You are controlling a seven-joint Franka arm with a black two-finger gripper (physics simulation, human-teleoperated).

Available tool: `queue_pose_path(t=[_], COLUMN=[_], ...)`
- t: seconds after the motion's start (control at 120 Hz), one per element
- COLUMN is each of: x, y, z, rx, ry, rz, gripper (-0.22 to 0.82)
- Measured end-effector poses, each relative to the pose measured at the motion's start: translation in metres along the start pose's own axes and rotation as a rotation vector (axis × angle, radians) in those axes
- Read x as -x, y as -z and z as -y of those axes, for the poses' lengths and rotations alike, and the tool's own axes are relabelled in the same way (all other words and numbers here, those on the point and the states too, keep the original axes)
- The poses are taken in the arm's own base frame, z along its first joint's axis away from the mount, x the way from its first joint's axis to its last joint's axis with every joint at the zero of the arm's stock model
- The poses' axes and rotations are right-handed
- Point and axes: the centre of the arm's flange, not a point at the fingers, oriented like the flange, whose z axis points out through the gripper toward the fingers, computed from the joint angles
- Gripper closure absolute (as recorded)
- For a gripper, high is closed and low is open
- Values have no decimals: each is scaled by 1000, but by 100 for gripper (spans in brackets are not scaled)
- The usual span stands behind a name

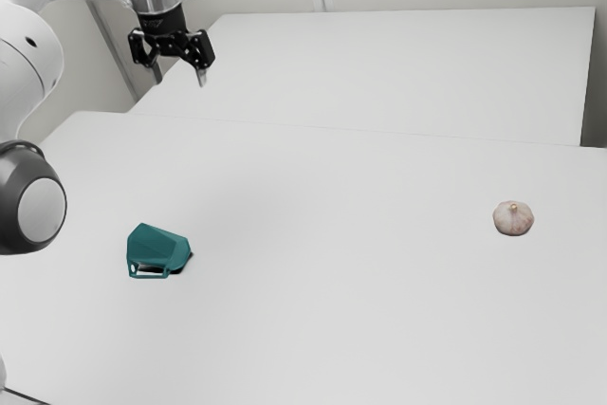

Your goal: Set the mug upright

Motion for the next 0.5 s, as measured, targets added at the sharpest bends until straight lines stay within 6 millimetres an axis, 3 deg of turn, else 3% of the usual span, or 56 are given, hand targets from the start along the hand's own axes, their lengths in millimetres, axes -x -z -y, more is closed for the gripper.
queue_pose_path(t=[0.133,0.283,0.333,0.408,0.5], x=[2,12,16,15,22], y=[-1,16,18,-1,-27], z=[-3,-14,-4,8,50], rx=[15,33,55,64,85], ry=[6,-10,8,32,84], rz=[20,16,29,99,193], gripper=[0,0,0,0,0])
